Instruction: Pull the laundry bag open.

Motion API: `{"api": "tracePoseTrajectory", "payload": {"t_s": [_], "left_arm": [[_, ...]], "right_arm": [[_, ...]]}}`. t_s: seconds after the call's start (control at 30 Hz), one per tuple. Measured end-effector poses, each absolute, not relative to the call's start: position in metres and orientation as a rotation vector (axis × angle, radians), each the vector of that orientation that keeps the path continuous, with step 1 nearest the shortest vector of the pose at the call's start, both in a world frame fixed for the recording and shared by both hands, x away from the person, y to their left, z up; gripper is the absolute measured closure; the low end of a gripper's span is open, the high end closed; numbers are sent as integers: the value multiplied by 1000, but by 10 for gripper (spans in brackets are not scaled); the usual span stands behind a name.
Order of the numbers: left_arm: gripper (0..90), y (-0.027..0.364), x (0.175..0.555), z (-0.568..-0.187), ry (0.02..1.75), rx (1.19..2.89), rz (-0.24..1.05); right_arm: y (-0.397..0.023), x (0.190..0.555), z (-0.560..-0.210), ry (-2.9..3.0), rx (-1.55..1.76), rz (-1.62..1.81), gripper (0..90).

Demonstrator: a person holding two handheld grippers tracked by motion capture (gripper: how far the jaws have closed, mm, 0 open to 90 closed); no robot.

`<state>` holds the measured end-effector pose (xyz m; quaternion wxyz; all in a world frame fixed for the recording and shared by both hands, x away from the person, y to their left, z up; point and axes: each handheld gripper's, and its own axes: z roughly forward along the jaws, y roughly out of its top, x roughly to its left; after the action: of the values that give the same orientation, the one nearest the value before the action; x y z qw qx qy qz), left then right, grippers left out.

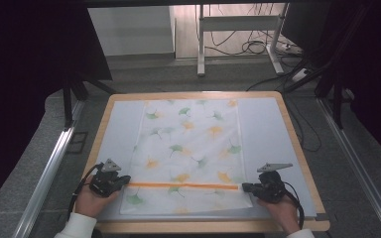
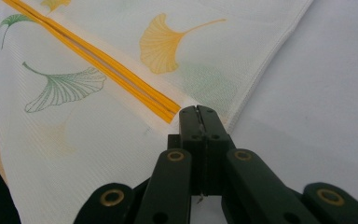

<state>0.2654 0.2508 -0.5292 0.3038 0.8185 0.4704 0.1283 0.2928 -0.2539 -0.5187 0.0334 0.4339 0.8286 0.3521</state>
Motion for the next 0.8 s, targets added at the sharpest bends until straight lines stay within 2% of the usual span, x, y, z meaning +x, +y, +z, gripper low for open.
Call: {"api": "tracePoseTrajectory", "payload": {"t_s": [0.37,0.57,0.63,0.8], "left_arm": [[886,251,265,-529,1232,2120,344],[845,253,263,-525,1207,2061,369],[816,254,261,-521,1197,2012,380],[669,254,260,-517,1183,1948,395]], "right_arm": [[-254,292,-518,2549,1329,1083,895],[-255,289,-514,2534,1311,1102,889],[-256,288,-511,2520,1296,1144,828],[-254,284,-506,2483,1197,1190,700]]}}
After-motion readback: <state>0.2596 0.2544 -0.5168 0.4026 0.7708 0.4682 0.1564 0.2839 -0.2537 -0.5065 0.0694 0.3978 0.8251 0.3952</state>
